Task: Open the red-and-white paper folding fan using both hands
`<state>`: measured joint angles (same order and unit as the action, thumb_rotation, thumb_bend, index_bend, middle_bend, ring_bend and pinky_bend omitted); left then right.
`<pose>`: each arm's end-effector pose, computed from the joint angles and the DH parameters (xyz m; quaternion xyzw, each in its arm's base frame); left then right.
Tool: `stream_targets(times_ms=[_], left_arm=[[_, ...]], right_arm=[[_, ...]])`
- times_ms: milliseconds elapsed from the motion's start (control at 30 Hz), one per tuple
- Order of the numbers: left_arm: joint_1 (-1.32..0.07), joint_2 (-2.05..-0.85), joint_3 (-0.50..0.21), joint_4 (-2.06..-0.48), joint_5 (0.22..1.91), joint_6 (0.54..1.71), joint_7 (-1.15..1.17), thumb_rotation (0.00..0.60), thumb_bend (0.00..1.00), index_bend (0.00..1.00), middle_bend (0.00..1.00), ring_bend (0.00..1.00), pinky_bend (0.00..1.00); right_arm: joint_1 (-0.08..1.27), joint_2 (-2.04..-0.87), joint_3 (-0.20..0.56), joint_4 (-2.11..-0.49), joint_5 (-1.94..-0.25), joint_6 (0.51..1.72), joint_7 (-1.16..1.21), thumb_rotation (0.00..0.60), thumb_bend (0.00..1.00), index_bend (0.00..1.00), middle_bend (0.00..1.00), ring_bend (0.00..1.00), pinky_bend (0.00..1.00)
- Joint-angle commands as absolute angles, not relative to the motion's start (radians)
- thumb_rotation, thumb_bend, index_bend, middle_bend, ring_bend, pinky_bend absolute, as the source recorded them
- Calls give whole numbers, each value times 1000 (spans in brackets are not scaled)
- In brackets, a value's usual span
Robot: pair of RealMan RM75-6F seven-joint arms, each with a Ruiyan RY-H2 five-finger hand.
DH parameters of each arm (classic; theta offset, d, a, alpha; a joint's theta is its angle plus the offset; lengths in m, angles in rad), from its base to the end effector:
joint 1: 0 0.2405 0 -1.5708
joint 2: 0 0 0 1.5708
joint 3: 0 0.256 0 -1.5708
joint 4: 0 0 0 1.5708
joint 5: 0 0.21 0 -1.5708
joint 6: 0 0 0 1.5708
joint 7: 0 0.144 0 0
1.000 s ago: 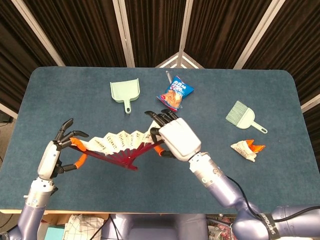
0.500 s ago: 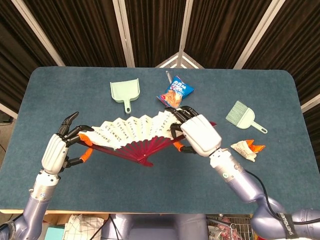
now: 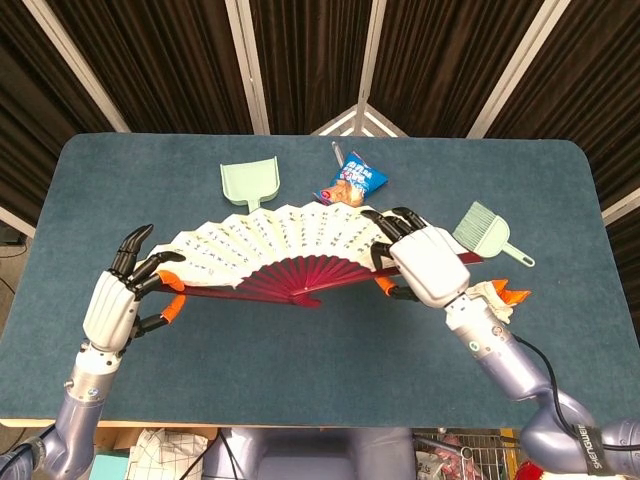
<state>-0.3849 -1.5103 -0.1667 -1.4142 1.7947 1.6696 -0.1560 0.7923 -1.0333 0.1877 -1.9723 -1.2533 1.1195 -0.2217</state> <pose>-0.1816 0.2577 0.0838 -0.5752 -0.2548 -0.6770 0.3821 -0.0770 -0.3213 0.1305 0.7380 -0.2828 0.4784 0.3828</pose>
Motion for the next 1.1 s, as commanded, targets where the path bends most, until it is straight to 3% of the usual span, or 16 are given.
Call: stream_targets(times_ms=[33, 500, 933, 1033, 1100], left_arm=[[-386, -1528, -162, -1383, 1810, 1692, -146, 600, 580, 676, 330, 0, 85], [-402, -1592, -140, -1302, 1855, 1730, -99, 600, 573, 655, 327, 0, 85], [-425, -1627, -131, -1259, 1872, 1737, -36, 600, 554, 568, 292, 0, 85], [-427, -1626, -116, -1261, 1870, 1719, -33, 600, 539, 481, 258, 0, 85], [-428, -1624, -113, -1264, 1869, 1718, -33, 600, 536, 362, 218, 0, 85]], right_arm=[[779, -1040, 177, -1946, -1261, 1122, -233, 600, 496, 729, 153, 250, 170], [743, -1132, 141, -1828, -1308, 1108, -183, 600, 498, 729, 153, 250, 170], [688, -1237, 91, -1631, -1393, 1122, -70, 600, 498, 720, 153, 250, 170], [687, -1225, 67, -1615, -1387, 1077, -94, 600, 498, 560, 151, 224, 150], [690, -1210, 58, -1618, -1373, 1049, -129, 600, 491, 351, 131, 172, 114]])
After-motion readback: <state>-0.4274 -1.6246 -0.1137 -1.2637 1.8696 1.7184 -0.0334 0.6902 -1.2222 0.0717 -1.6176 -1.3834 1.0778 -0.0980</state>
